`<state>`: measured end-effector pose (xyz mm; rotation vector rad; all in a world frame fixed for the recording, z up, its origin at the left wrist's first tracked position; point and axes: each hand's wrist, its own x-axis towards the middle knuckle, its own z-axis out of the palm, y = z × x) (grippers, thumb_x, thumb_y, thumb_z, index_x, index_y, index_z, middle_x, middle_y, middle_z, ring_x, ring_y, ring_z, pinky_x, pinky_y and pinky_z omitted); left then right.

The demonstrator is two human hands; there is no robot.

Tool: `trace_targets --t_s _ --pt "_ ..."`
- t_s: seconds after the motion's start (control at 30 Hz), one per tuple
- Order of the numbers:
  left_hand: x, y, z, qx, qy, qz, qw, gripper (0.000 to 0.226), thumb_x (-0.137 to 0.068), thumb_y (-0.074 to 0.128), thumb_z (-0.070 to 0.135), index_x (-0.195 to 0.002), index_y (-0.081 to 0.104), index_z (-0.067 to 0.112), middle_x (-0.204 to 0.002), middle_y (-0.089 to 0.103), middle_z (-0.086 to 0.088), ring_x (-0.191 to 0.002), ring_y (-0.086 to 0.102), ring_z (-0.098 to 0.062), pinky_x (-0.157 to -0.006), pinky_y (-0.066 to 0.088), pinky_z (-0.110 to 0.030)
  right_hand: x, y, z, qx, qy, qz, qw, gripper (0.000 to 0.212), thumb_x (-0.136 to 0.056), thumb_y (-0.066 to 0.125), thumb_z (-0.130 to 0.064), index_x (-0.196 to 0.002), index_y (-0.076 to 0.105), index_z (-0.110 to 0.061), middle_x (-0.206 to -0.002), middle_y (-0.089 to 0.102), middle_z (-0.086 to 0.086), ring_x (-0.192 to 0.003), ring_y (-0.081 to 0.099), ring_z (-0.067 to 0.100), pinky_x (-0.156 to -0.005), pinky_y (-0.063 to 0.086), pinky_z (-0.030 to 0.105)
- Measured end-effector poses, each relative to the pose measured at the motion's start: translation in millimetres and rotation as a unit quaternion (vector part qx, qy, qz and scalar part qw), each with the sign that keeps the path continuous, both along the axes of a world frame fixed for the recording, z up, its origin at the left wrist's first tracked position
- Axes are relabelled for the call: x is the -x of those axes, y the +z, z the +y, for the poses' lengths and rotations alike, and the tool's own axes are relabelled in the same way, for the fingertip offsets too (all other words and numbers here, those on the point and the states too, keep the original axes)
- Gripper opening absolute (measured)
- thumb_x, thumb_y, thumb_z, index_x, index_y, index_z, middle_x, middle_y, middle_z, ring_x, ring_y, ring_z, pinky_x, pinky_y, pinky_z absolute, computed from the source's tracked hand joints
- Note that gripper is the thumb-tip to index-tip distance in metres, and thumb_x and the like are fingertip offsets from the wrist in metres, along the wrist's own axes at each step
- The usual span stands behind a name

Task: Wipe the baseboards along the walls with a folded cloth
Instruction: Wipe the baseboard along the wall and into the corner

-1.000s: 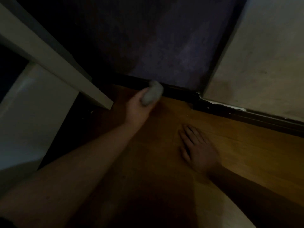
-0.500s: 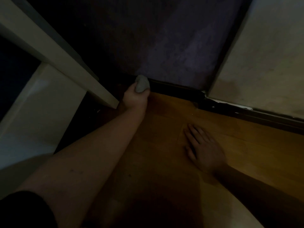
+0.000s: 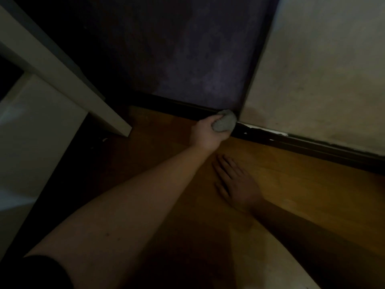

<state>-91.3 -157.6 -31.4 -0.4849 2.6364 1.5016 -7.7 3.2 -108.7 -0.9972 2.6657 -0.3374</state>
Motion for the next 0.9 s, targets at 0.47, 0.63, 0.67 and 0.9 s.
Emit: trace_targets --t_s 0.47,0.63,0.67,0.9 --pt "-4 32 -30 -0.037 -0.200 -0.050 0.978 0.051 -0.068 0.090 0.026 -0.114 0.069 0.027 -0.107 0.068 0.012 -0.090 0.062 0.009 -0.077 0.046 -0.003 -11 56 74 0.300 -0.328 -0.197 0.874 0.053 -0.096 0.052 -0.041 -0.145 0.032 -0.038 -0.149 0.042 -0.006 -0.134 0.043 0.010 -0.111 0.039 0.035" --pt "-11 40 -7 -0.017 -0.345 -0.106 0.932 0.047 -0.067 0.089 0.027 -0.106 0.063 0.036 -0.101 0.063 0.018 -0.089 0.060 0.006 -0.078 0.048 -0.007 5 80 63 0.419 -0.351 -0.214 0.809 0.062 -0.094 0.039 -0.052 -0.152 0.027 -0.032 -0.156 0.035 -0.005 -0.140 0.035 0.007 -0.116 0.033 0.034" --pt "-12 40 -1 -0.018 -0.359 -0.104 0.927 0.048 -0.067 0.089 0.027 -0.106 0.063 0.034 -0.100 0.063 0.016 -0.090 0.060 0.004 -0.080 0.049 -0.010 8 84 57 0.434 -0.343 -0.229 0.801 0.060 -0.097 0.034 -0.052 -0.152 0.029 -0.029 -0.155 0.036 -0.004 -0.140 0.036 0.007 -0.116 0.034 0.034" --pt "-14 32 9 -0.005 -0.304 -0.065 0.950 0.046 -0.069 0.089 0.026 -0.109 0.068 0.025 -0.104 0.068 0.005 -0.100 0.064 -0.011 -0.093 0.053 -0.030 15 93 50 0.471 -0.349 -0.309 0.749 0.063 -0.089 0.030 -0.070 -0.125 0.061 -0.029 -0.119 0.068 -0.009 -0.113 0.062 0.004 -0.094 0.050 0.023"
